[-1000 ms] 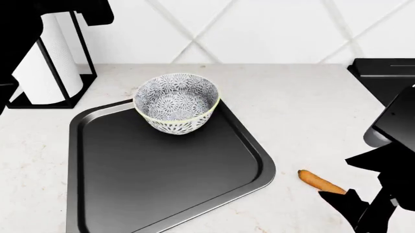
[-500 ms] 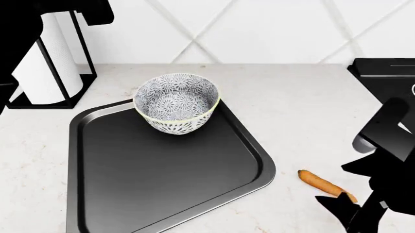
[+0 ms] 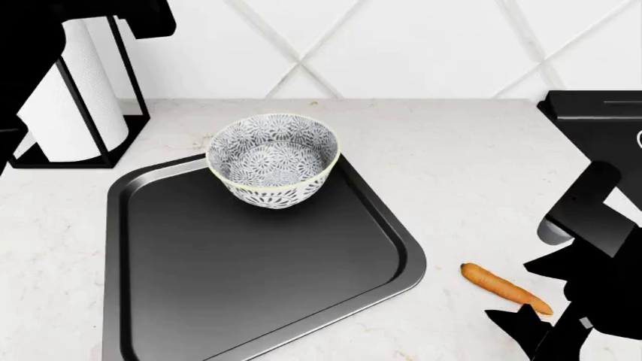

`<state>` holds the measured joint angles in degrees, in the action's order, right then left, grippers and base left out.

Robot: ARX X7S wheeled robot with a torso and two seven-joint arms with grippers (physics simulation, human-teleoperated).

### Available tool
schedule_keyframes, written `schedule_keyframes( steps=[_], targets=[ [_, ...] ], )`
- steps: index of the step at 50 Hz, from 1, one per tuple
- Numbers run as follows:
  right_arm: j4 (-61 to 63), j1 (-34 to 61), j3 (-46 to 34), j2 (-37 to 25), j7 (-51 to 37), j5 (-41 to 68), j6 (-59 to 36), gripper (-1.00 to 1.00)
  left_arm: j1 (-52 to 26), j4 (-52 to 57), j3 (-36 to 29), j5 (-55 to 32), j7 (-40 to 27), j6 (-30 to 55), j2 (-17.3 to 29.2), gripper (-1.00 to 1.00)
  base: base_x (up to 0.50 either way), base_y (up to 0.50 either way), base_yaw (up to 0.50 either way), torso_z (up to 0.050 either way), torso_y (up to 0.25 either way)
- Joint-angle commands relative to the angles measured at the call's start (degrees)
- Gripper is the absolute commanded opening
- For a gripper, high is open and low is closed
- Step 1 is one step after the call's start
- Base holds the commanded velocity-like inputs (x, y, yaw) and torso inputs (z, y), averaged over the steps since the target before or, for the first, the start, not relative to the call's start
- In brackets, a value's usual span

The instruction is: Place the two vegetables and bowl onto the tray for setting up a vegetable dip station.

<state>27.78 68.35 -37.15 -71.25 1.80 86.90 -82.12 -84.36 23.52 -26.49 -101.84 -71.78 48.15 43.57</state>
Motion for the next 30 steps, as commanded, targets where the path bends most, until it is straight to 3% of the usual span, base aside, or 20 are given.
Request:
schedule_keyframes(
  steps=[1,3,4,23,30],
  targets=[
    [-0.3,-1.5,-1.5,0.1,-1.3,-0.4,0.2,1.00,-0.1,0.0,-0.1,-0.1,0.0,-0.1,0.1,1.00,0.00,0.00,0.00,0.000,0.000],
    [0.0,-1.8,-1.6,0.0,-1.2,-0.5,0.4,1.00,-0.2,0.1,-0.1,-0.2,-0.1,-0.1,0.1,1.00,0.00,0.00,0.00,0.000,0.000],
    [0.0,-1.9,-1.8,0.0,-1.1,-0.7,0.3,-1.00,-0.2,0.1,-0.1,-0.1,-0.1,-0.2,0.1,1.00,0.00,0.00,0.00,0.000,0.000],
    [-0.3,-0.1,-2.9,0.8,-1.1,-1.4,-0.7,-1.00,-0.3,0.0,-0.4,0.0,0.1,-0.3,0.2,1.00,0.00,0.00,0.00,0.000,0.000],
    [-0.2,5.9,-2.1,2.1,-2.9,2.2,-4.7,-1.00,-0.3,0.0,-0.5,-0.1,0.1,-0.5,0.2,1.00,0.00,0.00,0.00,0.000,0.000]
  ],
)
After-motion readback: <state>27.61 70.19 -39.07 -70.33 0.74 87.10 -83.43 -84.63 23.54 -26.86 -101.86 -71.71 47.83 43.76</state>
